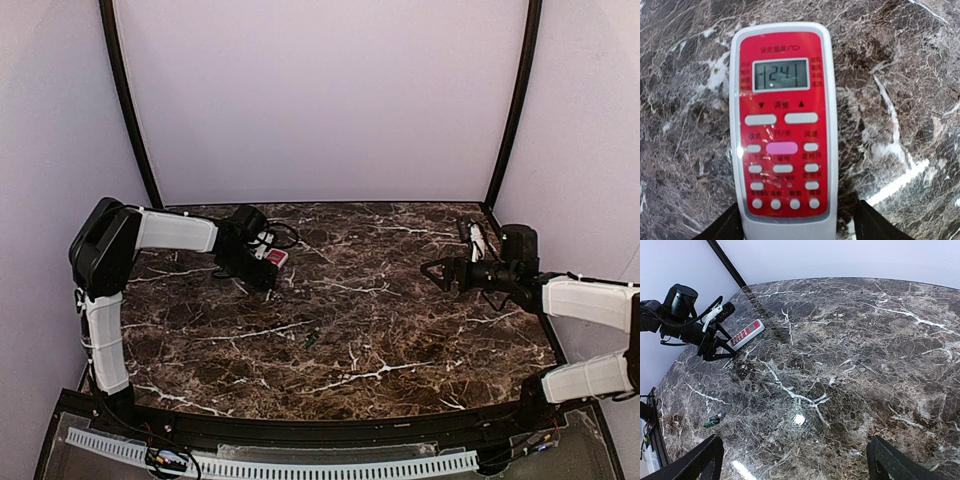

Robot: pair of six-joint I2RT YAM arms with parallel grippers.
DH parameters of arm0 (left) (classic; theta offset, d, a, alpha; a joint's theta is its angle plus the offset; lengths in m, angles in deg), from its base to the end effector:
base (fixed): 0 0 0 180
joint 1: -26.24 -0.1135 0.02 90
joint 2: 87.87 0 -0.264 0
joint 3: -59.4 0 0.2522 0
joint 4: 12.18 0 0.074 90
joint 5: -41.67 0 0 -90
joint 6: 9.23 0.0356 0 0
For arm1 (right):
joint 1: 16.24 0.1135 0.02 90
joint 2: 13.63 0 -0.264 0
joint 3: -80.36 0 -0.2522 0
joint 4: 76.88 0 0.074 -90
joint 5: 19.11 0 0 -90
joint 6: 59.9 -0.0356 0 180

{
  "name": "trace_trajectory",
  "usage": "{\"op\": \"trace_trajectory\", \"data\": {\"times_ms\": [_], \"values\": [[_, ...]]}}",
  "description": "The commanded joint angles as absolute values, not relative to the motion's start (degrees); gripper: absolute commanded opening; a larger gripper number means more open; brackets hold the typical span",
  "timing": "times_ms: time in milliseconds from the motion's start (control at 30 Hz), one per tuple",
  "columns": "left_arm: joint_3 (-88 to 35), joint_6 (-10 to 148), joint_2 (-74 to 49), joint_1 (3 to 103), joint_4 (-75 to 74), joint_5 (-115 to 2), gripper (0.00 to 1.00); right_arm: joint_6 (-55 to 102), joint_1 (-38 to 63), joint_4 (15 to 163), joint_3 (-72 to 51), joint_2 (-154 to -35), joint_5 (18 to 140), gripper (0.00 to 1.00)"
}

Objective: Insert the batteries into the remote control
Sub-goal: Pick up the remote control from the center of the board.

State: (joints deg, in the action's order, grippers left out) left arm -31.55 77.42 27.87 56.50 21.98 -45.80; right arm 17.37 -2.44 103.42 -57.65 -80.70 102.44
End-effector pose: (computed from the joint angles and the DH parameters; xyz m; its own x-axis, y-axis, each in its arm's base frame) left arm 0.3637 -0.2104 0.1517 -0.7670 0.3799 -0.5171 0.4397 0.8981 0.0076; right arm 0.2289 0.0754 0.2060 -0.5435 0.0599 -0.8373 -0.5586 0.7187 0.4140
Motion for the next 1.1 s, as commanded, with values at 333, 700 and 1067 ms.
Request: {"op": "trace_trajectory", "data": {"times_ms": [333, 700, 1067], "values": [[-33.62, 77.57, 21.71, 61.04, 26.48, -43.46, 0.40, 17.38, -2.80, 103.24, -56.36, -78.16, 104.48, 0.99], [-27.33, 87.51, 4.78, 77.70, 23.11, -41.47, 0.38, 9.27, 0.02, 96.37, -46.38, -79.84, 109.08, 0.94], [-30.52, 95.26, 4.07, 91.06, 20.62, -25.64, 0.37, 2.06, 5.42, 93.43, -39.93, -82.46, 112.41, 0.87]]}}
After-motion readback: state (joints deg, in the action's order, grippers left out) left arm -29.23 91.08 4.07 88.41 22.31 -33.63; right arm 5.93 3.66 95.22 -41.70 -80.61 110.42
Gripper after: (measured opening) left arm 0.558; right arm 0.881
